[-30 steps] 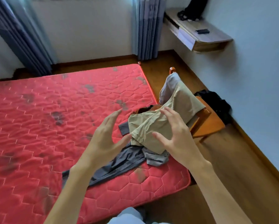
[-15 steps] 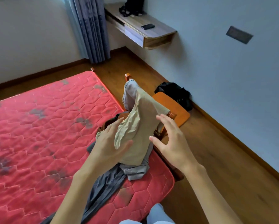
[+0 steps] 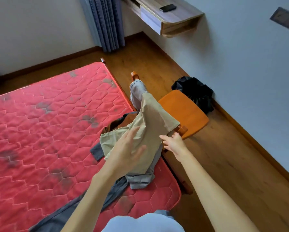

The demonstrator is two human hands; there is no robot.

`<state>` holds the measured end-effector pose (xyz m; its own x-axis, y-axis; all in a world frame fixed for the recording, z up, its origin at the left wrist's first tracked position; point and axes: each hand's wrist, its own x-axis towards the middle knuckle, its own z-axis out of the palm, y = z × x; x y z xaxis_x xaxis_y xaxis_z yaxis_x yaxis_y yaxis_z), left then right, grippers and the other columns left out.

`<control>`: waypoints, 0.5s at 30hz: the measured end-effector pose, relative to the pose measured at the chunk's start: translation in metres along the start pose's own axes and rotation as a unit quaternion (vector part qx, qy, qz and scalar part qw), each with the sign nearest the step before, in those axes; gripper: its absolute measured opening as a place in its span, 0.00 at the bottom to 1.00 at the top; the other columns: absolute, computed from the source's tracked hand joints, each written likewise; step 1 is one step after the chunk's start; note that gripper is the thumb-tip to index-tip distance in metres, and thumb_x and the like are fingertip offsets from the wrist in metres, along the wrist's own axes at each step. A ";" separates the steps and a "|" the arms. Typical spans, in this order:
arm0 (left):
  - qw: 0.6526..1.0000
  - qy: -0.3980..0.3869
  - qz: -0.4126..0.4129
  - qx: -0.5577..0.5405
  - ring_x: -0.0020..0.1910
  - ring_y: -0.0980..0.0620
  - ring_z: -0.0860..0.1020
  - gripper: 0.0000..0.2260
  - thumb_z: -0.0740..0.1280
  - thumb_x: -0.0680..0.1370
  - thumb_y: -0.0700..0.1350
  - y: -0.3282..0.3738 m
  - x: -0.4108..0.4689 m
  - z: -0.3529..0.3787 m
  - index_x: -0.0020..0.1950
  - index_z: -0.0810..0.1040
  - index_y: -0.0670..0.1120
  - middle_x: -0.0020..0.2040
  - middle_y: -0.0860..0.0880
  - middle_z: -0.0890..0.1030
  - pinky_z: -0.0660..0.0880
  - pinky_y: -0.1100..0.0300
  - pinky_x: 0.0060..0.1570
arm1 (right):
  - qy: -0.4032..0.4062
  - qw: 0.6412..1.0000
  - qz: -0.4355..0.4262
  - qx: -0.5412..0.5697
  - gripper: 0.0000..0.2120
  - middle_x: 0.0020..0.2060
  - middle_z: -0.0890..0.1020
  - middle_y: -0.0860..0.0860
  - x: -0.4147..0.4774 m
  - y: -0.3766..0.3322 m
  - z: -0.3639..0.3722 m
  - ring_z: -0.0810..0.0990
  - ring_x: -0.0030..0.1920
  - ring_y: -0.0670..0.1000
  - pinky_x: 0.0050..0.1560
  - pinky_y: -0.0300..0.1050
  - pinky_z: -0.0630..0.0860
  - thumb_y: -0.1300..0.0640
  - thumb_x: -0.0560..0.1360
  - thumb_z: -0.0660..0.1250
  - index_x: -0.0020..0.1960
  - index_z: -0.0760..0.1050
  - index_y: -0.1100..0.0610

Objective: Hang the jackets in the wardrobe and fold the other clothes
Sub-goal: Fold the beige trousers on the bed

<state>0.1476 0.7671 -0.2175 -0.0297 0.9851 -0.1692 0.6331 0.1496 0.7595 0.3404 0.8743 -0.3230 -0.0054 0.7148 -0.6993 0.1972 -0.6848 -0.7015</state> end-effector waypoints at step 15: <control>0.998 0.042 -0.035 0.005 0.78 0.52 0.62 0.41 0.72 0.75 0.56 -0.007 -0.001 0.047 0.82 0.55 0.49 0.80 0.51 0.62 0.64 0.50 0.75 | -0.163 0.975 -0.128 0.086 0.08 0.25 0.72 0.43 -0.072 -0.038 0.002 0.61 0.22 0.42 0.22 0.34 0.59 0.55 0.79 0.68 0.55 0.79 0.58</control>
<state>0.1794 0.7610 -0.2518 -0.1389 0.9760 -0.1676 0.6342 0.2177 0.7419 0.3315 0.8486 -0.2466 -0.3494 0.8013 -0.4856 -0.0185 -0.5241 -0.8515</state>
